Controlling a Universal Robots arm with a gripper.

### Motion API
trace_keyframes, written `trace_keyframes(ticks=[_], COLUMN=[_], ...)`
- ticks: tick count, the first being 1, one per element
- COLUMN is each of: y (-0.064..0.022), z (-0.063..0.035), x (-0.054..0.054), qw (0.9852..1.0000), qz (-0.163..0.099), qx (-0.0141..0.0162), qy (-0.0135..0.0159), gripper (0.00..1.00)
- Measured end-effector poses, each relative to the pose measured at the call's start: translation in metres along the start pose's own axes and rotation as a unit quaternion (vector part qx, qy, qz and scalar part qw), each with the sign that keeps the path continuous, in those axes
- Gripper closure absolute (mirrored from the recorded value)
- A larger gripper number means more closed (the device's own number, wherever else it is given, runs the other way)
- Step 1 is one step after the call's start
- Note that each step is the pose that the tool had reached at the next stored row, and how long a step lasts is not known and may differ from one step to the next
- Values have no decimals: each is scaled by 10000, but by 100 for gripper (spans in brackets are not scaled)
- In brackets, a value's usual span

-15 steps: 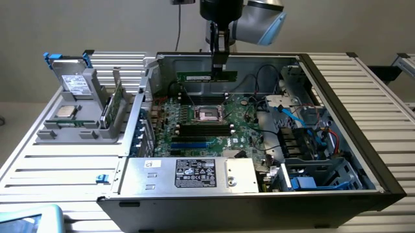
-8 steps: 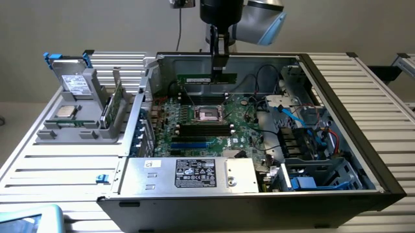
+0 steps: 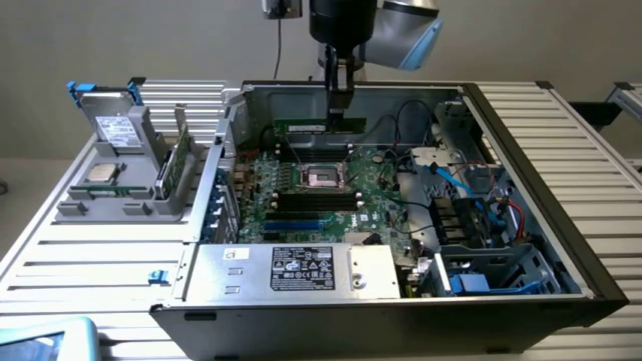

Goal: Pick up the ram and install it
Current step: 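Insert the ram into the slot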

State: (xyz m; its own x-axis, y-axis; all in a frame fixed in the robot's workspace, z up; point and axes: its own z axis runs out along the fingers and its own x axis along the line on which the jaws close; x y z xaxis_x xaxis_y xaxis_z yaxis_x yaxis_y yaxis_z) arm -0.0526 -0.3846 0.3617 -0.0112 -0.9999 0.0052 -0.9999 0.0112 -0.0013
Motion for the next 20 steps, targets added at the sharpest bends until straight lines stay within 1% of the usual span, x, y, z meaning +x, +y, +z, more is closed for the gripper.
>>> trace_keyframes(ticks=[6, 9, 12, 14, 16, 20], y=[-9, -15, -28, -30, -31, -31], z=[105, 159, 212, 244, 272, 323], x=[55, 83, 87, 87, 87, 86], qw=[10000, 10000, 10000, 10000, 10000, 9999], qz=[1, 0, 0, 1, 0, 1], qx=[-24, -28, -28, -28, -28, -27], qy=[1, 1, 3, 16, 37, 100], gripper=[87, 87, 87, 87, 87, 87])
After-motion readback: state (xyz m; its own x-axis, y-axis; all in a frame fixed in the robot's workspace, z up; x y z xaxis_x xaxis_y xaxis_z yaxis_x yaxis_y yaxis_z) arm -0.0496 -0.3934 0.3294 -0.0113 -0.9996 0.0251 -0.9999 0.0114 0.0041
